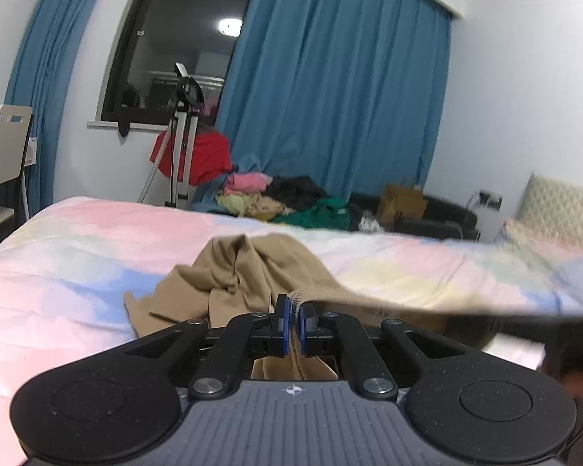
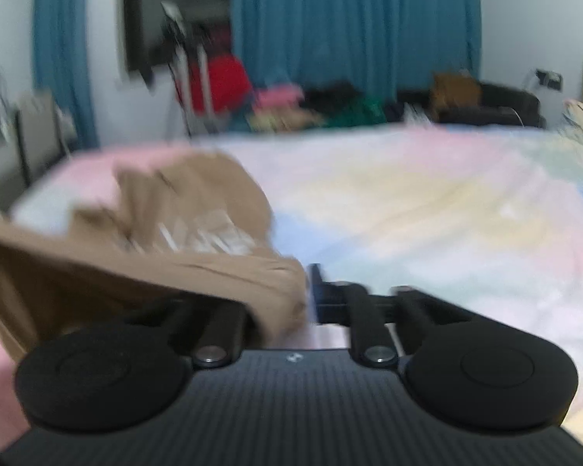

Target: Fold clothes

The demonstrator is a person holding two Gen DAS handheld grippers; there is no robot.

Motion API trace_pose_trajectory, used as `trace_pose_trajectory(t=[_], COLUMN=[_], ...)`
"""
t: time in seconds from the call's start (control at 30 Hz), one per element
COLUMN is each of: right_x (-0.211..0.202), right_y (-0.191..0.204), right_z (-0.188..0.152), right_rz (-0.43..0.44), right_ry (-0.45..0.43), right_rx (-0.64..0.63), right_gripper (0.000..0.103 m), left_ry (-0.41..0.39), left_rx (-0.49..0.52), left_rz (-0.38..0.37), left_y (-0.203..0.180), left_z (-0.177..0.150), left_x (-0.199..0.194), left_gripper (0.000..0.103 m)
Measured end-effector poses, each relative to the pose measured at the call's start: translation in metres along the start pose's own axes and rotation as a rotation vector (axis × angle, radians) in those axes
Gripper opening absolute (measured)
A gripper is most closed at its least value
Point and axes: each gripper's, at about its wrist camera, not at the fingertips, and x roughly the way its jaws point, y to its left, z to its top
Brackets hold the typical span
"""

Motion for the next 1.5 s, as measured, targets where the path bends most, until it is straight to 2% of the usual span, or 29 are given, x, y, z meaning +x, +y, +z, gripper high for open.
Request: trace_pose_trajectory(t=[0.07,0.13,0.27,0.37,0.53,0.63,0.67,0.7,0.73,0.8,0.83,0.93,1.0,1.07,1.13,1.2,1.3,1.4,1.5], right_x=[-0.007,-0.012,-0.014,-0.016,-0.016,-0.013,-0.010,-0.007,-0.004,0.002,0.005,0.017,0.028,0.031,0.023,0.008,-0.019,-0.049,-0.078], right_y=[0.004,0.004,0.002,-0.005,-0.017,-0.021,-0.022,-0.024,-0.026,-0.029,-0.029,-0.029,-0.027,-0.026,-0.024,-0.021,-0.016,-0.011,-0.006], right_z=[0.005,0.008,0.010,0.011,0.013,0.011,0.010,0.009,0.008,0.005,0.003,-0.005,-0.010,-0.013,-0.007,0.009,0.057,0.118,0.181], right_rz=[0.036,0.078,0.093,0.101,0.083,-0.004,-0.041,-0.064,-0.083,-0.124,-0.146,-0.158,-0.136,-0.113,-0.095,-0.087,-0.071,-0.037,-0.019], right_ry=[-0.049,-0.079,-0.084,-0.084,-0.103,-0.118,-0.113,-0.103,-0.092,-0.064,-0.046,0.044,0.122,0.152,0.117,0.043,-0.082,-0.197,-0.270], right_rx=[-0.007,0.010,0.027,0.064,0.133,0.144,0.145,0.145,0.145,0.132,0.116,0.052,0.019,0.025,0.057,0.074,0.098,0.114,0.111], right_gripper=[0.007,0.007,0.007,0.007,0.007,0.009,0.010,0.016,0.030,0.052,0.059,0.063,0.066,0.066,0.066,0.066,0.066,0.066,0.066], left_ry=[0.042,0.085,0.134,0.155,0.208,0.243,0.250,0.254,0.252,0.234,0.216,0.144,0.091,0.047,-0.009,-0.063,-0.158,-0.250,-0.325], left_rx=[-0.003,-0.007,0.044,0.102,0.106,0.106,0.097,0.086,0.072,0.042,0.027,0.005,-0.005,-0.016,0.004,0.025,0.031,0.033,-0.003], left_rz=[-0.007,-0.012,-0.018,0.003,0.141,0.250,0.281,0.299,0.314,0.354,0.370,0.422,0.458,0.458,0.457,0.452,0.427,0.407,0.380], left_y=[-0.002,-0.005,-0.018,-0.029,-0.029,-0.020,-0.015,-0.011,-0.007,0.001,0.005,0.015,0.021,0.022,0.022,0.021,0.017,0.008,-0.003], left_z=[-0.005,-0.010,-0.024,-0.036,-0.052,-0.056,-0.056,-0.056,-0.055,-0.050,-0.046,-0.029,-0.018,-0.005,0.006,0.024,0.061,0.118,0.190], left_x=[0.005,0.010,0.020,0.028,0.045,0.051,0.052,0.051,0.050,0.046,0.044,0.034,0.024,0.012,0.000,-0.015,-0.037,-0.059,-0.082], left_gripper=[0.008,0.016,0.035,0.042,0.044,0.044,0.049,0.053,0.054,0.054,0.054,0.056,0.062,0.065,0.065,0.066,0.066,0.066,0.066])
